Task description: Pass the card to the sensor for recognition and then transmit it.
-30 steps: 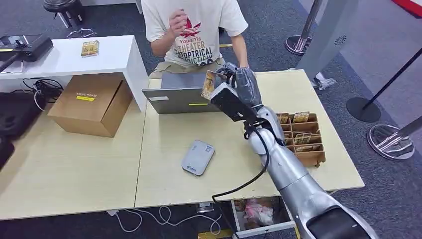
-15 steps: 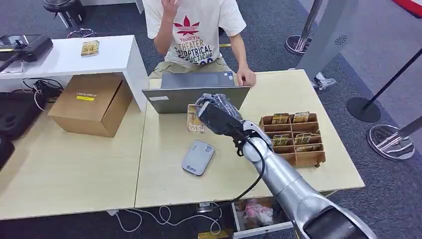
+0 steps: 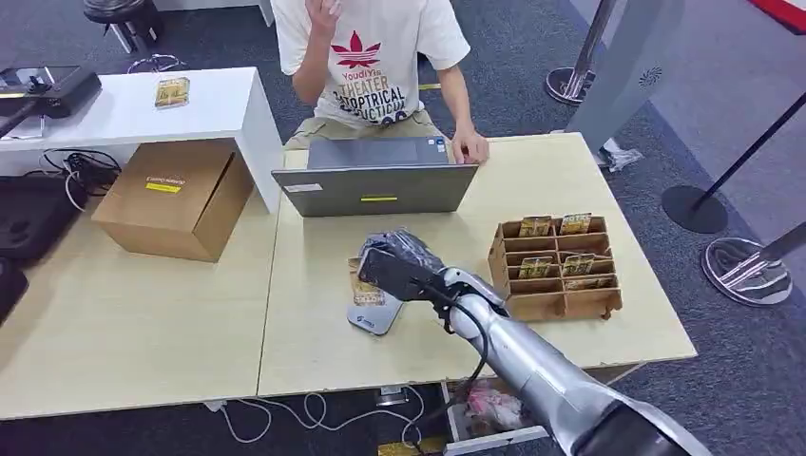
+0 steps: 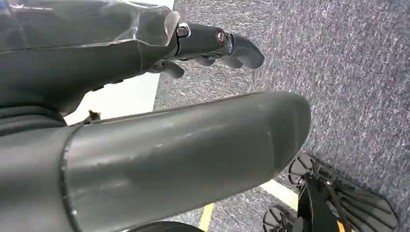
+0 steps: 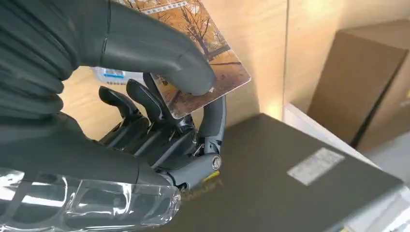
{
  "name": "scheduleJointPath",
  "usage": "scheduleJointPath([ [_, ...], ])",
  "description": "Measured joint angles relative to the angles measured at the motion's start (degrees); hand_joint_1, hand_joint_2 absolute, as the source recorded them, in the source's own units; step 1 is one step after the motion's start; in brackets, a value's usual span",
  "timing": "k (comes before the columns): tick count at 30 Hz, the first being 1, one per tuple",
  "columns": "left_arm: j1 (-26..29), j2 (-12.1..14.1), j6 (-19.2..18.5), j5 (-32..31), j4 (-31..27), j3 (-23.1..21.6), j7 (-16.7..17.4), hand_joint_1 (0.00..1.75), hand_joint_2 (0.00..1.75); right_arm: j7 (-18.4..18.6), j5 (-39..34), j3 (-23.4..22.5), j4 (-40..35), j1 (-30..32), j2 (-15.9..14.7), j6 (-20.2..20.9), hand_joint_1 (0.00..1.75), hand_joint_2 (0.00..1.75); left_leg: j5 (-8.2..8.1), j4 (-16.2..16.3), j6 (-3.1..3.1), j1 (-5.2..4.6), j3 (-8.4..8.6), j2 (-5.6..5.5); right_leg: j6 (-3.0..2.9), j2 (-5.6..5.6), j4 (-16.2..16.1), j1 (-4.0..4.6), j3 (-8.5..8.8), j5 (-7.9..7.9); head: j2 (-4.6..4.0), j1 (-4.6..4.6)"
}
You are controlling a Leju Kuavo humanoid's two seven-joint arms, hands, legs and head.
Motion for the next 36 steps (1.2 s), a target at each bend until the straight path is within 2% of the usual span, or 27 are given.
scheduleJointPath([
  [18, 0.0, 0.9, -1.2, -1.1, 0.0, 0.0, 0.7, 0.00, 0.00, 1.1, 0.0, 4.0, 6.4, -1.9, 2.3, 1.1, 1.75, 1.75, 0.00, 0.0, 0.00, 0.00, 0.00, 0.01, 0.00, 0.00, 0.0, 0.00, 0.00, 0.00, 0.00, 0.00],
  [24, -0.7, 1.1, -0.8, -1.6, 0.0, 0.0, 3.6, 0.00, 0.00, 1.0, -0.6, 5.2, 10.4, -3.7, 4.1, 3.5, 1.75, 1.75, 0.01, 0.0, 0.00, 0.01, 0.01, 0.00, 0.00, 0.00, 0.0, 0.02, 0.00, 0.00, 0.00, 0.00],
  [36, -1.5, 1.2, -0.5, -2.6, 0.0, 0.0, 4.2, 0.00, 0.00, 2.5, -0.7, 6.8, 15.6, -3.9, 5.7, 4.0, 1.75, 1.75, 0.00, 0.0, 0.00, 0.01, 0.01, 0.01, 0.00, 0.01, 0.0, 0.02, 0.00, 0.00, 0.00, 0.00],
])
